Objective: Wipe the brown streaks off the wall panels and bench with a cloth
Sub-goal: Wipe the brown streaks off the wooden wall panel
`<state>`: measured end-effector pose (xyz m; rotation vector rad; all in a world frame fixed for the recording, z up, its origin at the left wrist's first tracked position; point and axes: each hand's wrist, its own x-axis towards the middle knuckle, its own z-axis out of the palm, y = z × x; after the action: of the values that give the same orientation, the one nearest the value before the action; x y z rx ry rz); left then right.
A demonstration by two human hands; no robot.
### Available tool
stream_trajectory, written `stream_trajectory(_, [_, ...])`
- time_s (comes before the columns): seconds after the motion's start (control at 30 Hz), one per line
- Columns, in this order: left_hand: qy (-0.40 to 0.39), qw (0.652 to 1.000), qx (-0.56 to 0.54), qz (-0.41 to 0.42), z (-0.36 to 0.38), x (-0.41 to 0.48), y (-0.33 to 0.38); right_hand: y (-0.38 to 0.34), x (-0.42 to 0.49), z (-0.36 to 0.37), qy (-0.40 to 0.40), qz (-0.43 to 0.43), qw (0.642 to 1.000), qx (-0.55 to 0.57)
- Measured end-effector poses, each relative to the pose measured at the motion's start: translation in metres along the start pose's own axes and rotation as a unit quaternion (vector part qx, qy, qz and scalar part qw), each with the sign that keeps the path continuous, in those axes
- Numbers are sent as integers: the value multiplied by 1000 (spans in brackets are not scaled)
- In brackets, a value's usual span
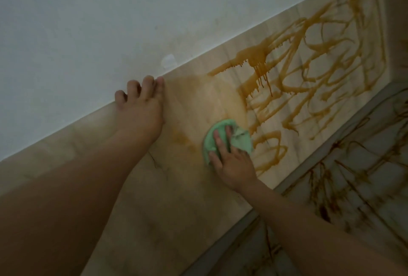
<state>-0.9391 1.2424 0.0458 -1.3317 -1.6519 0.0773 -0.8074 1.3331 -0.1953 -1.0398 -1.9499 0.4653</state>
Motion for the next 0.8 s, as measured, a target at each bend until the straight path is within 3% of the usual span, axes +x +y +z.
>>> stream_trajectory(0.07, [-8,1000,-4,0,-2,0,3,8,13,6,50,146,984,89])
stream_trajectory(0.13, [-20,1000,-4,0,-6,1,5,-9,16,12,65,188,971,133])
stream_trajectory(0.27, [-29,1000,1,-4,-11,2,5,-43,0,16,73,-32,997,22])
stream_trajectory(0.3, [-32,999,7,-6,-13,2,4,-44,4,10,62,-40,997,26])
stream_trajectory(0.47, [-55,997,-17,-47,-15,5,17,-38,46,-23,91,122,981,118])
stream_trajectory(0.63, [-46,994,-42,-85,-6,6,31,-8,28,3,98,205,958,174])
stream_trajectory(0.8, [-55,986,-81,-133,3,9,46,51,-21,66,44,397,877,267])
